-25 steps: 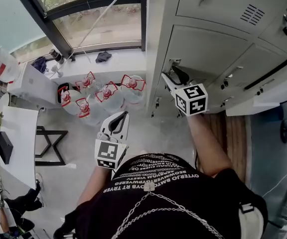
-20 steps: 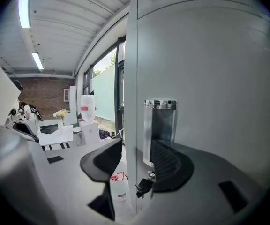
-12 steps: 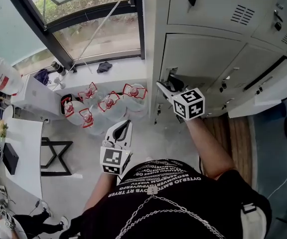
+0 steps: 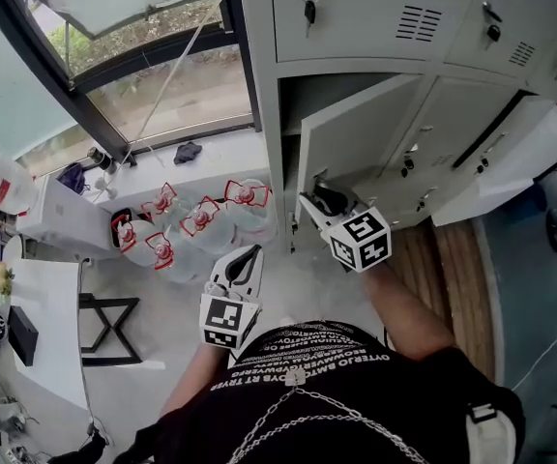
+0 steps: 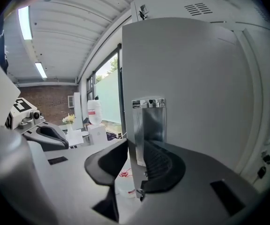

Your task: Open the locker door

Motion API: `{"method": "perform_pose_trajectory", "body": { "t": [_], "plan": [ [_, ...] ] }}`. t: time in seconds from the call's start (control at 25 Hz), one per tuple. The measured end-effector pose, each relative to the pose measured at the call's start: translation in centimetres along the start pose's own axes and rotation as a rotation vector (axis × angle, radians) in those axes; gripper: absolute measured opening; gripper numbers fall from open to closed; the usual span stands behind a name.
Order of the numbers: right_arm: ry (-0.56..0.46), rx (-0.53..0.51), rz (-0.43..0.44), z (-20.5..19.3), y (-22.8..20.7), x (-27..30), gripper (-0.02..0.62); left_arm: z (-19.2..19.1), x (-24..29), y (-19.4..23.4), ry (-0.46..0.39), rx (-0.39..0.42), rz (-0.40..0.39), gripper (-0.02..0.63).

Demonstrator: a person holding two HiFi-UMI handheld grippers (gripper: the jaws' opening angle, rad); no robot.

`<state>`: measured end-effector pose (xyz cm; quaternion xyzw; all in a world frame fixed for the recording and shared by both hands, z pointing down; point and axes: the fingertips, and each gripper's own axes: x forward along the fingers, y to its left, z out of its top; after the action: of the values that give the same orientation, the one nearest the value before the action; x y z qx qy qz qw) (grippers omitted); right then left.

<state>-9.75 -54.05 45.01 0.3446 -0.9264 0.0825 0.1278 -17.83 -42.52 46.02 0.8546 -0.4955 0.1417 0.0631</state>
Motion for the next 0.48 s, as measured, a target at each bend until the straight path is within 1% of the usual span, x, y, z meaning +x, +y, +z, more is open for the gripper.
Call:
{"method": "perform_pose_trajectory", "body": {
  "t": [0.28,0.48],
  "plan": [
    [0.005,0.021,-0.008,-1.1,0.5,-3.5,0.104,-0.2,-0.3,-2.6,-0.001,0.017,-0.054,0.003],
    [-0.001,0.044,-0.025,-2.1,0.4,-6.9,0.120,-0.6,-0.7,-4.4,-0.001,0.024,-0.087,0.003]
  ]
}}
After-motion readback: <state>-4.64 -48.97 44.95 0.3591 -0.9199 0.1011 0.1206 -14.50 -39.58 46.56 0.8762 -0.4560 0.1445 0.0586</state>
